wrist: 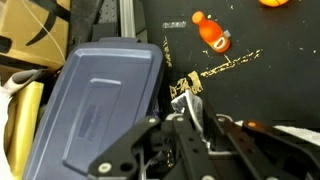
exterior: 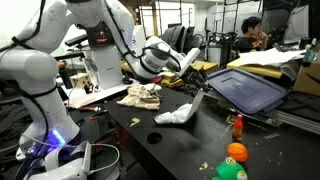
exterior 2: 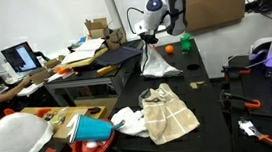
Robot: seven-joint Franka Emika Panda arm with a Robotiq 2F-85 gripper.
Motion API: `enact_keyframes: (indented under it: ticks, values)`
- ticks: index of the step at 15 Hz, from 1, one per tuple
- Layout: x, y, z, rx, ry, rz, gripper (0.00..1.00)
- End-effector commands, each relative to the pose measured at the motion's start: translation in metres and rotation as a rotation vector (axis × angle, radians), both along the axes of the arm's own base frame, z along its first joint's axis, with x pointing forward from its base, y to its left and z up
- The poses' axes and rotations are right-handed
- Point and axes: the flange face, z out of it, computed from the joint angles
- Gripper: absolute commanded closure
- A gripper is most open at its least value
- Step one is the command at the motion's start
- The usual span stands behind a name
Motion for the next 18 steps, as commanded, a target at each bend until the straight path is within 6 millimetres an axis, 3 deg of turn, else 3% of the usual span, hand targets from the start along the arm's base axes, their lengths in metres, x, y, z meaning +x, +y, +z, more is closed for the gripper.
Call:
enact_keyframes:
  ticks: [1, 6, 9, 13, 18]
  values:
    - [-0.022, 0.025, 0.013, -0.035, 0.006, 0.042, 0.97]
    - [-0.052, 0.055, -0.009, -0.004, 0.127, 0.126, 0.97]
    - [-0.070, 0.060, -0.024, 0.009, 0.213, 0.195, 0.97]
    - [-0.102, 0.057, -0.043, 0.023, 0.355, 0.319, 0.97]
    - [-0.138, 0.038, -0.055, 0.012, 0.499, 0.431, 0.97]
